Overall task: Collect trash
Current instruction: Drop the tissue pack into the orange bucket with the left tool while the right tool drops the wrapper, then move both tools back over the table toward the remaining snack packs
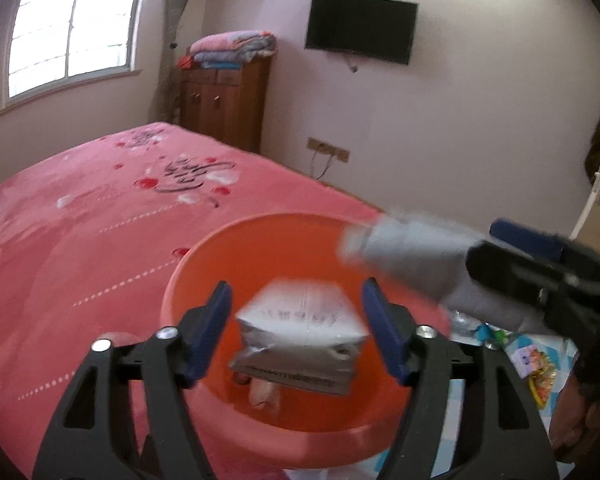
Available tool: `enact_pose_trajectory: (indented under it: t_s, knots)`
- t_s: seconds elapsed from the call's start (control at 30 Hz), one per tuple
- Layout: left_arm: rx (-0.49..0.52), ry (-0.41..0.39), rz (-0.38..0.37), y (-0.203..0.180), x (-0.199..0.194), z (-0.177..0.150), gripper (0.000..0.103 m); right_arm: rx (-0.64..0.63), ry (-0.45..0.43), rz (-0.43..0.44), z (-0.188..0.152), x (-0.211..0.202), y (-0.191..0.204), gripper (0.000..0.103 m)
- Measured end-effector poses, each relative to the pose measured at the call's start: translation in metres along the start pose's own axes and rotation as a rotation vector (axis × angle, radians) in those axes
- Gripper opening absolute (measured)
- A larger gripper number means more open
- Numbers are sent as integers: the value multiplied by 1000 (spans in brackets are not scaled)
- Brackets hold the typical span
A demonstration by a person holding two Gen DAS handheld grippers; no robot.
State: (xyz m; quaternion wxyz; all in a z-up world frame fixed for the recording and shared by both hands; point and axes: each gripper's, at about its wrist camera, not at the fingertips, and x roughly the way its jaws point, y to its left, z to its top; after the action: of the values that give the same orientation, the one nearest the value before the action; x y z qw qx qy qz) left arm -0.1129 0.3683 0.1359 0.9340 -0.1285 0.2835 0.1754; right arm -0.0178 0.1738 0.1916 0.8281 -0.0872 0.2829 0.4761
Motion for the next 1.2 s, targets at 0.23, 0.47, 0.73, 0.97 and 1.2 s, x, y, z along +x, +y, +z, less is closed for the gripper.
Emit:
enact_pose_trajectory:
  t_s: [0.23, 0.47, 0.73, 0.97, 1.2]
  knots:
    - [-9, -22, 28, 11, -3, -1, 88, 107, -46, -30, -5, -3, -12, 91]
    - [12, -76, 15, 6, -18, -6, 88, 227, -97, -149, -37, -36, -49, 94]
    - [118, -124, -4, -32, -39, -9, 89, 261, -140, -256, -90, -76, -79, 94]
    - [200, -149, -84, -80, -57, -16, 89, 271, -220, -342, -130, -117, -97, 98]
    - [252, -137, -148, -124, -67, -27, 89, 336, -261, -417, -163, -148, -128, 98]
